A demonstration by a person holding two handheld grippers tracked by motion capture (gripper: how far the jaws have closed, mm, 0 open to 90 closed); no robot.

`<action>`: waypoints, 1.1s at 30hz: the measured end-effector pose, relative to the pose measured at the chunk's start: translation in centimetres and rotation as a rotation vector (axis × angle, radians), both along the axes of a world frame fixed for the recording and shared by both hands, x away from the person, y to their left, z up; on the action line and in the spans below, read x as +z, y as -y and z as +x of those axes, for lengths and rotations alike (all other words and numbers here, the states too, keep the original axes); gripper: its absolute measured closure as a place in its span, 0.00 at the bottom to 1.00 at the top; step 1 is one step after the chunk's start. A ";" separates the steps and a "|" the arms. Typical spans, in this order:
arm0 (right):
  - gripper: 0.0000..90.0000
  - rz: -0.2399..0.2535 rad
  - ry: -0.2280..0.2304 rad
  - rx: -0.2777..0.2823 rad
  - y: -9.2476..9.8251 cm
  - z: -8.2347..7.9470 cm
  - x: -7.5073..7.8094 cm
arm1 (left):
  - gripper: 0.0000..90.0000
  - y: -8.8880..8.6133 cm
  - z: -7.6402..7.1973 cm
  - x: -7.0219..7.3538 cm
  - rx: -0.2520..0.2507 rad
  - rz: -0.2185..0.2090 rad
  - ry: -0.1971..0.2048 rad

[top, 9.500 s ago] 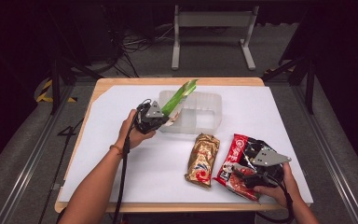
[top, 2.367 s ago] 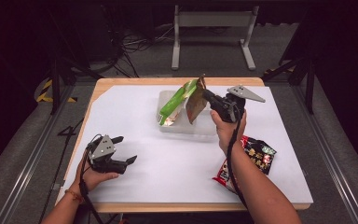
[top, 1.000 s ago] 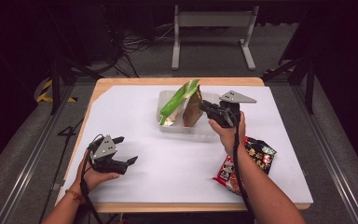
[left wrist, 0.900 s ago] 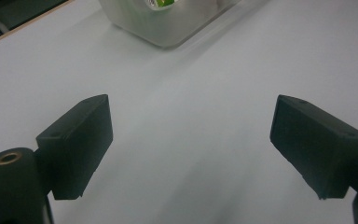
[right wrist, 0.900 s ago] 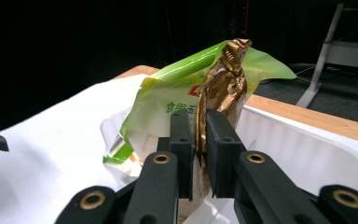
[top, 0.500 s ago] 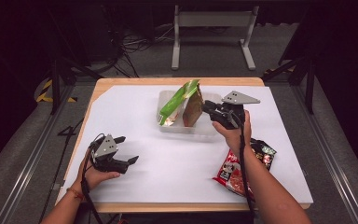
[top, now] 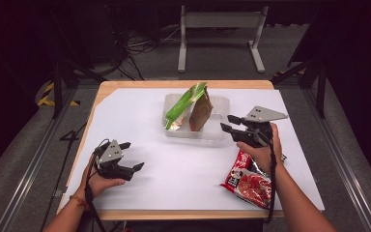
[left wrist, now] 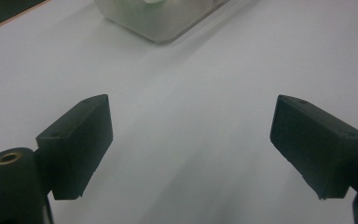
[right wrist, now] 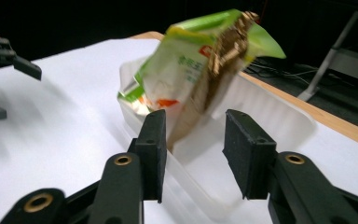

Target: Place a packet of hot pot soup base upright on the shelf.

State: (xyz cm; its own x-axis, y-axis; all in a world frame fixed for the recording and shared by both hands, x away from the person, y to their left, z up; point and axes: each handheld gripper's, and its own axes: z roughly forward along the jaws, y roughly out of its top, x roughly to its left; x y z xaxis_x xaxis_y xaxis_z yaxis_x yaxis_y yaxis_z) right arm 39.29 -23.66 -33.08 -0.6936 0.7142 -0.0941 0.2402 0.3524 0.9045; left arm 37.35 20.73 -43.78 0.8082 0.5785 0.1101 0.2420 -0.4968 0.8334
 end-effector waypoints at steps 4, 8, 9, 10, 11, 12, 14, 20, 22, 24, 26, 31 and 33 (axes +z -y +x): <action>0.61 -0.039 -0.006 -0.014 1.3 -0.6 -0.2 | 0.16 0.0 -0.1 -0.1 0.001 0.009 0.001; 0.56 -0.069 -0.028 -0.031 3.4 -1.4 -1.2 | 0.16 0.1 -0.1 0.1 0.003 0.004 0.002; 0.52 -0.097 -0.035 -0.031 4.3 -1.6 -1.9 | 0.16 0.2 -0.2 0.1 0.001 0.003 0.002; 0.52 -0.097 -0.035 -0.031 4.3 -1.6 -1.9 | 0.16 0.4 -0.2 0.2 -0.003 0.004 0.005; 0.50 -0.112 -0.036 -0.027 4.8 -1.8 -2.2 | 0.16 0.6 -0.2 0.3 -0.007 0.007 0.008; 0.49 -0.131 -0.037 -0.027 5.4 -2.0 -2.5 | 0.16 0.7 -0.3 0.3 -0.011 0.011 0.012; 0.47 -0.147 -0.055 -0.047 6.4 -2.2 -3.1 | 0.16 1.0 -0.5 0.3 -0.021 0.020 0.014; 0.42 -0.128 -0.135 -0.130 10.1 -1.8 -5.2 | 0.16 1.2 -0.5 0.2 -0.034 0.036 0.016; 0.39 -0.107 -0.171 -0.155 11.4 -1.5 -5.9 | 0.16 1.3 -0.4 0.2 -0.041 0.043 0.016; 0.38 -0.115 -0.177 -0.173 12.1 -1.5 -6.4 | 0.16 1.5 -0.3 0.2 -0.048 0.046 0.016; 0.36 -0.103 -0.200 -0.186 12.8 -1.5 -7.0 | 0.16 1.7 -0.2 0.2 -0.055 0.045 0.018; 0.32 -0.081 -0.243 -0.200 14.0 -1.5 -8.0 | 0.16 2.1 0.1 0.3 -0.069 0.049 0.018; 0.30 -0.066 -0.251 -0.213 14.5 -1.6 -8.3 | 0.16 2.2 0.2 0.3 -0.075 0.047 0.019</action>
